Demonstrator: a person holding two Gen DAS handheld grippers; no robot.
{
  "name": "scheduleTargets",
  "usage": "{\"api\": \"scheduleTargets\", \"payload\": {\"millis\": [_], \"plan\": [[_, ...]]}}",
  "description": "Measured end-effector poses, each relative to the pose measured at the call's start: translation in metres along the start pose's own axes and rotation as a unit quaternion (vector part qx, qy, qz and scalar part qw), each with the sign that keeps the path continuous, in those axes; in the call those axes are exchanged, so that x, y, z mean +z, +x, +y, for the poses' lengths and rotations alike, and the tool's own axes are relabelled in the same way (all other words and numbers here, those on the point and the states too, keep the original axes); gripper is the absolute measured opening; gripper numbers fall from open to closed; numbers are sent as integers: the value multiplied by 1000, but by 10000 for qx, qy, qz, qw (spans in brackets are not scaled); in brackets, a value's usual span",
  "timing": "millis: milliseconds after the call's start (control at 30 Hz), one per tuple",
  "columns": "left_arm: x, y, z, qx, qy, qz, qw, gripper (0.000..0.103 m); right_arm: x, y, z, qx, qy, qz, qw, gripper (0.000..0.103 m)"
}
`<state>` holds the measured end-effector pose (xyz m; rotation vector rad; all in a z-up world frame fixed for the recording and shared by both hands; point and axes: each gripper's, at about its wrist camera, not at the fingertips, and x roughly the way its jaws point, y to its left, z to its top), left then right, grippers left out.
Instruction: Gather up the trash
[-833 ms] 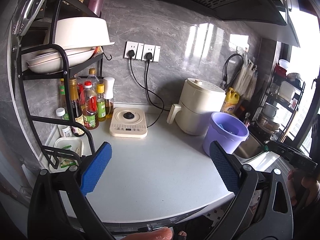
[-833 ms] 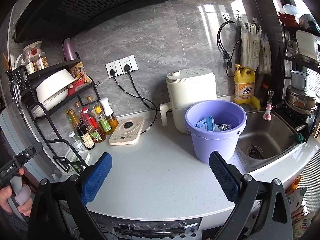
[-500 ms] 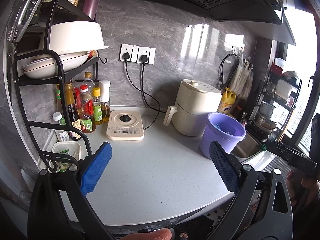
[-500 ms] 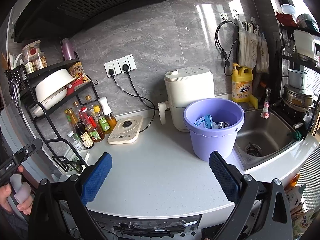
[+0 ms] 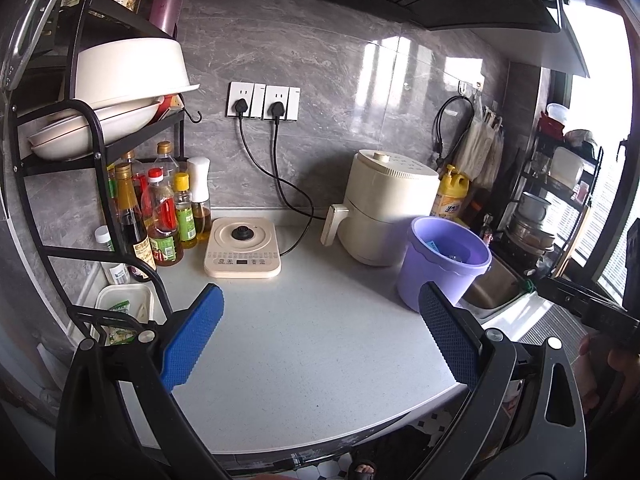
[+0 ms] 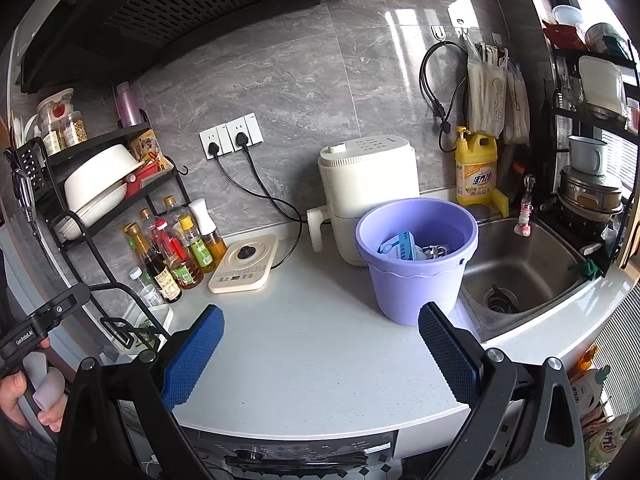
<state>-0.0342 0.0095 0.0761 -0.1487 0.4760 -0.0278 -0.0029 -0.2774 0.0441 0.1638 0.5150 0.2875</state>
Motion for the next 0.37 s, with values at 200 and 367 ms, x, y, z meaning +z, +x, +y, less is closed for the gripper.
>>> {"api": "scheduleTargets", "payload": {"millis": [200, 367], "plan": [[1, -5, -14, -44, 323, 53, 9995, 97, -3, 4, -10, -22, 161, 119, 9998, 96], [-3, 2, -6, 66, -36, 56, 10000, 97, -14, 9, -15, -121, 206, 120, 9996, 96]]}}
